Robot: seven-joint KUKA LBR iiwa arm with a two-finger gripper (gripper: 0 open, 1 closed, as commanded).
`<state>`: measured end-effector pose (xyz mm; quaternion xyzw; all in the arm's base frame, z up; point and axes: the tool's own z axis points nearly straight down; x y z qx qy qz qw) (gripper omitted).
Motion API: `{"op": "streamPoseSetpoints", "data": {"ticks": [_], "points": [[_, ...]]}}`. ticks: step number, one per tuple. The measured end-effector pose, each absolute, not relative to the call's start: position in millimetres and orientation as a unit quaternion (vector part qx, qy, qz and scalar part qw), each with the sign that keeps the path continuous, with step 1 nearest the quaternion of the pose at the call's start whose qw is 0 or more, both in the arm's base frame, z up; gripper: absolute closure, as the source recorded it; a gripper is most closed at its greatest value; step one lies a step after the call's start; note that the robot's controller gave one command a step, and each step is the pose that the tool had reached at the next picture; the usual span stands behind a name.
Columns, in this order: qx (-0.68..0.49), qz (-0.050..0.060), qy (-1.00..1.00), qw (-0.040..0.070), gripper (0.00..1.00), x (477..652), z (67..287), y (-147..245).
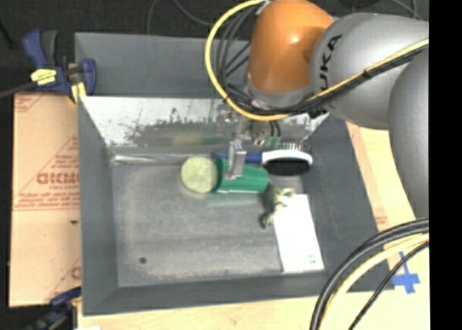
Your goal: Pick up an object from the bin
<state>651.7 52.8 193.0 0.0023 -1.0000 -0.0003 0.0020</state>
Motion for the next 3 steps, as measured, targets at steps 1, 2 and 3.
{"op": "streamPoseSetpoints", "data": {"ticks": [1,2,3], "points": [[0.002,0.000,-1.000,0.000,0.00,652.0,195.8,52.7],[0.121,0.000,-0.993,-0.002,0.00,647.1,186.9,49.5],[0.208,0.001,-0.978,-0.003,0.00,619.2,127.1,37.9]]}}
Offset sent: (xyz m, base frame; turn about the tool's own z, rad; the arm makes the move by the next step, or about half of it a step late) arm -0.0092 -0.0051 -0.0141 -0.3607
